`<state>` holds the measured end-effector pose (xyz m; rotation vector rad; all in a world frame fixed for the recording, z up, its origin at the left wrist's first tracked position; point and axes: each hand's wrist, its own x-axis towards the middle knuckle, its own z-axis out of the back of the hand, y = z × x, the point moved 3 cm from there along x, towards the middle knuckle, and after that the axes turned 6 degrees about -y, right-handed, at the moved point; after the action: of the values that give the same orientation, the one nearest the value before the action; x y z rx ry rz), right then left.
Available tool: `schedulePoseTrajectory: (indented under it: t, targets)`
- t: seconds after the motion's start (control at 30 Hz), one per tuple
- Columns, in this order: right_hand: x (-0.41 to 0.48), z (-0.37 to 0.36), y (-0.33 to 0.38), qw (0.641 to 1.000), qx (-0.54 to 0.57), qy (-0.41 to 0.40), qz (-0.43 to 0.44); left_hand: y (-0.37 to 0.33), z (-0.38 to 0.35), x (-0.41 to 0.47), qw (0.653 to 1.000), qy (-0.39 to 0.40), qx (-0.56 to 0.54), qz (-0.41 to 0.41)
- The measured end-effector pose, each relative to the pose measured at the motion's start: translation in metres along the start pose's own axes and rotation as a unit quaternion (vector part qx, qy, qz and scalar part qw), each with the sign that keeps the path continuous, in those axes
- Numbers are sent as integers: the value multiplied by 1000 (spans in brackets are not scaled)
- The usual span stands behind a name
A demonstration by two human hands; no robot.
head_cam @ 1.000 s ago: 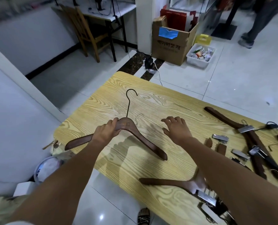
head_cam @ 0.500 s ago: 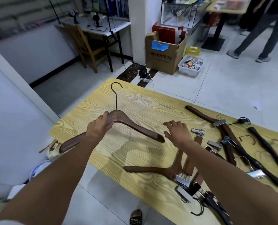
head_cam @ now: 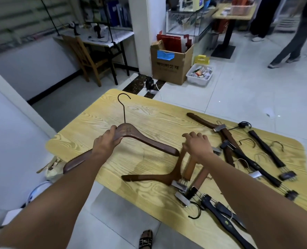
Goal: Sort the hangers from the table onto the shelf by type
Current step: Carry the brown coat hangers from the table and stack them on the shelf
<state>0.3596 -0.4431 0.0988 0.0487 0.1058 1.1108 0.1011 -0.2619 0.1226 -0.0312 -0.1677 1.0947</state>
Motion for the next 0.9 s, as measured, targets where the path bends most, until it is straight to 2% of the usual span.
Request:
schedulePoseTrajectory:
  t: [0.3, 0.7, 0.9]
  targets:
    - [-18, -11, -39, 999, 16, 22, -47, -25, -3, 7, 1000, -2, -16, -7]
    - [-11, -80, -2, 990, 65, 113, -54, -4, -42, 13, 997, 18, -77, 7]
    - [6, -111, 15, 980, 96, 136, -104, 17, -58, 31, 997, 15, -77, 6]
